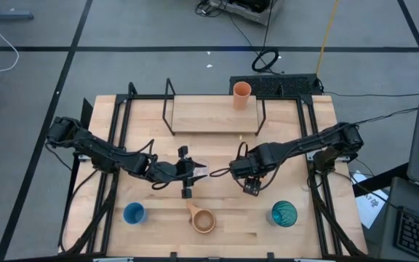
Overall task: Stack small to large cups/mugs on shelf
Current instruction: Put the light pink mug on the shelf
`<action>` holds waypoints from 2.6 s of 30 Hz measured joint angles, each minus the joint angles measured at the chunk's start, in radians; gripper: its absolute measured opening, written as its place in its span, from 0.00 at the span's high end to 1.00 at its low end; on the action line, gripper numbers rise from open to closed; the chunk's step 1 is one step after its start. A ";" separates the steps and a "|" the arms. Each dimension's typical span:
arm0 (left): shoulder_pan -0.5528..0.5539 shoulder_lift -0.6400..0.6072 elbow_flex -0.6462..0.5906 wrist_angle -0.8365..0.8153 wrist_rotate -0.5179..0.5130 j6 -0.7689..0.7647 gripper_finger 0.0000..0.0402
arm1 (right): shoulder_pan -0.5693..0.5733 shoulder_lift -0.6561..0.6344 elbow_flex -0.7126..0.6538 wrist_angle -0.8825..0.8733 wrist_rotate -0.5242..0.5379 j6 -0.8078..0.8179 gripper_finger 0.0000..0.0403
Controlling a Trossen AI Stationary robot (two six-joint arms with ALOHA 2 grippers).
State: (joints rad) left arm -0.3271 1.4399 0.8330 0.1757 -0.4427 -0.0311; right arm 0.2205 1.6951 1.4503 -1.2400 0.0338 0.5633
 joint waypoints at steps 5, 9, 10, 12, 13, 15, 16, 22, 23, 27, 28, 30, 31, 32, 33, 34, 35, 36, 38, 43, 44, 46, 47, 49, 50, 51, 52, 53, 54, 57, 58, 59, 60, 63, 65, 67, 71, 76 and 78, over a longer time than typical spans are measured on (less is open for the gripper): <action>0.000 0.000 0.000 0.000 0.000 0.000 0.62 | 0.017 0.000 -0.040 0.029 0.001 -0.035 0.40; -0.002 0.000 0.000 0.000 0.000 0.000 0.62 | 0.017 0.000 -0.074 0.054 0.025 -0.068 0.40; -0.003 0.000 0.000 0.000 0.000 0.000 0.62 | 0.017 0.000 -0.082 0.063 0.025 -0.072 0.40; -0.006 0.000 0.000 0.000 0.000 0.000 0.62 | 0.017 0.000 -0.094 0.076 0.027 -0.080 0.40; -0.008 0.000 0.000 0.000 0.000 0.000 0.62 | 0.017 0.000 -0.098 0.081 0.027 -0.083 0.40; -0.010 0.000 0.000 0.000 0.000 0.000 0.62 | 0.016 0.000 -0.106 0.095 0.027 -0.090 0.40; -0.010 0.000 0.000 0.001 0.000 0.000 0.62 | 0.016 0.000 -0.109 0.101 0.027 -0.092 0.41; -0.009 0.000 0.000 0.001 0.000 0.000 0.62 | 0.016 0.000 -0.126 0.116 0.026 -0.101 0.47; -0.009 0.000 0.000 0.001 -0.001 0.000 0.62 | 0.016 0.000 -0.129 0.116 0.026 -0.101 0.49; -0.009 0.000 0.000 0.001 -0.001 0.000 0.62 | 0.016 0.000 -0.143 0.128 0.026 -0.101 0.59; -0.009 0.000 0.000 0.001 0.000 0.001 0.62 | 0.016 0.000 -0.148 0.134 0.026 -0.101 0.62; -0.009 0.000 0.000 0.002 0.000 0.001 0.62 | 0.016 0.000 -0.161 0.148 0.026 -0.101 0.67; -0.009 0.000 0.000 0.003 -0.001 0.001 0.62 | 0.016 0.000 -0.170 0.156 0.026 -0.101 0.70; -0.009 0.000 0.000 0.005 0.000 0.001 0.62 | 0.016 0.000 -0.178 0.162 0.026 -0.101 0.72; -0.009 0.000 0.000 0.007 -0.001 0.001 0.62 | 0.016 0.000 -0.187 0.170 0.026 -0.101 0.75; -0.009 0.000 0.000 0.008 -0.001 0.001 0.62 | 0.015 0.000 -0.194 0.175 0.026 -0.101 0.78; -0.009 0.000 0.000 0.010 -0.001 0.001 0.62 | 0.015 0.000 -0.199 0.178 0.026 -0.101 0.80; -0.009 0.000 0.000 0.010 -0.001 0.001 0.62 | 0.015 0.000 -0.203 0.178 0.026 -0.101 0.83; -0.009 0.000 0.000 0.010 -0.001 0.001 0.62 | 0.015 0.000 -0.206 0.178 0.026 -0.101 0.88; -0.009 0.000 0.000 0.010 -0.001 0.001 0.62 | 0.015 0.000 -0.206 0.177 0.025 -0.112 0.99; -0.009 0.000 0.000 0.010 -0.001 0.001 0.62 | 0.015 0.000 -0.206 0.174 0.024 -0.112 0.98; -0.009 0.000 0.000 0.010 -0.001 0.001 0.62 | 0.015 0.000 -0.206 0.174 0.024 -0.111 0.98; -0.009 0.000 0.000 0.010 -0.001 0.001 0.62 | 0.015 0.000 -0.206 0.174 0.024 -0.111 0.98; -0.009 0.000 0.000 0.010 -0.002 0.001 0.62 | 0.015 -0.003 -0.206 0.174 0.024 -0.112 0.98; -0.009 0.000 0.000 0.010 -0.002 0.001 0.62 | 0.015 -0.006 -0.206 0.174 0.024 -0.114 0.99; -0.009 0.000 0.000 0.010 -0.002 0.001 0.62 | 0.015 -0.012 -0.206 0.174 0.023 -0.116 0.99; -0.009 0.000 0.000 0.010 -0.002 0.001 0.62 | 0.015 -0.018 -0.206 0.174 0.023 -0.117 0.99; -0.010 0.000 0.000 0.010 -0.002 0.003 0.62 | 0.015 -0.025 -0.206 0.174 0.023 -0.117 0.99; -0.009 0.000 0.000 0.011 -0.002 0.006 0.62 | 0.015 -0.034 -0.206 0.175 0.022 -0.116 0.99; -0.009 0.000 0.000 0.010 -0.003 0.007 0.62 | 0.015 -0.072 -0.206 0.178 0.022 -0.111 0.99; -0.009 0.000 0.000 0.010 -0.003 0.007 0.62 | 0.016 -0.087 -0.206 0.179 0.022 -0.111 0.99; -0.009 0.000 0.000 0.011 -0.003 0.008 0.62 | 0.016 -0.103 -0.206 0.182 0.022 -0.111 0.99; -0.009 0.000 0.000 0.011 -0.003 0.010 0.62 | 0.016 -0.121 -0.206 0.187 0.022 -0.111 0.99; -0.009 0.000 0.000 0.013 -0.003 0.010 0.62 | 0.016 -0.175 -0.206 0.216 0.022 -0.112 0.99; -0.009 0.000 0.000 0.016 -0.003 0.010 0.62 | 0.017 -0.210 -0.206 0.244 0.023 -0.118 0.99; -0.009 0.000 0.000 0.020 -0.003 0.010 0.62 | 0.017 -0.242 -0.206 0.272 0.023 -0.137 0.99; -0.009 0.000 0.000 0.027 -0.003 0.009 0.62 | 0.017 -0.302 -0.205 0.321 0.047 -0.177 0.99; -0.009 0.000 0.000 0.032 -0.003 0.009 0.62 | 0.017 -0.372 -0.205 0.361 0.125 -0.227 0.99; -0.009 0.000 0.000 0.033 -0.003 0.009 0.62 | 0.017 -0.397 -0.205 0.386 0.155 -0.269 0.99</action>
State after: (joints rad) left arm -0.3363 1.4399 0.8333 0.2085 -0.4461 -0.0223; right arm 0.2371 1.2979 1.2449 -0.8543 0.1891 0.2946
